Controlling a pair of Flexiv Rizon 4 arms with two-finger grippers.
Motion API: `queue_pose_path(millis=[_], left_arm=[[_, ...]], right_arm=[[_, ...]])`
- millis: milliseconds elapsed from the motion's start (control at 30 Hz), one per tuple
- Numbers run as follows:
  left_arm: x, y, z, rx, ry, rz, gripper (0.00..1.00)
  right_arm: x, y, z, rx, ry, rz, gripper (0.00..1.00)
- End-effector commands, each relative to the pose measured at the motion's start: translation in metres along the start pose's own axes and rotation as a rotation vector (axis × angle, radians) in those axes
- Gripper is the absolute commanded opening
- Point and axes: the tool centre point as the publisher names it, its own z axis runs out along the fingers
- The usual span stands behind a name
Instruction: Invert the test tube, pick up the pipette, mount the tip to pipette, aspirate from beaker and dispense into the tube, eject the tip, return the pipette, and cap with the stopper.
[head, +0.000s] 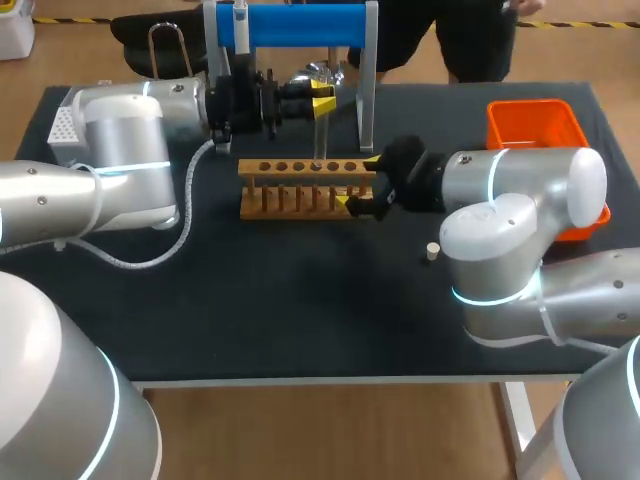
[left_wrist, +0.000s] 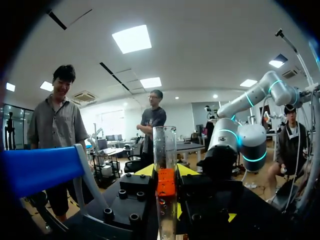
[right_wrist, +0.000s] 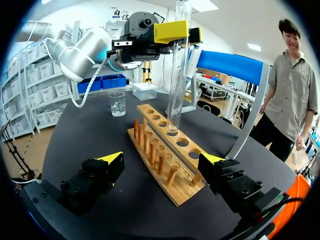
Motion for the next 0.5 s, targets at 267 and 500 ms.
queue_pose_path(millis=[267,500], left_arm=[[-0.0031,0.0102,-0.0019,0.002,0.008,-0.014,0.00],[-0.0026,0.0134,-0.0037,0.003,0.004,-0.021,0.00]], right_arm=[[0.0003,0.0005,0.0004,0.004,-0.001,0.000,1.00],[0.0003,0.0005,0.0004,0.004,-0.001,0.000,1.00]])
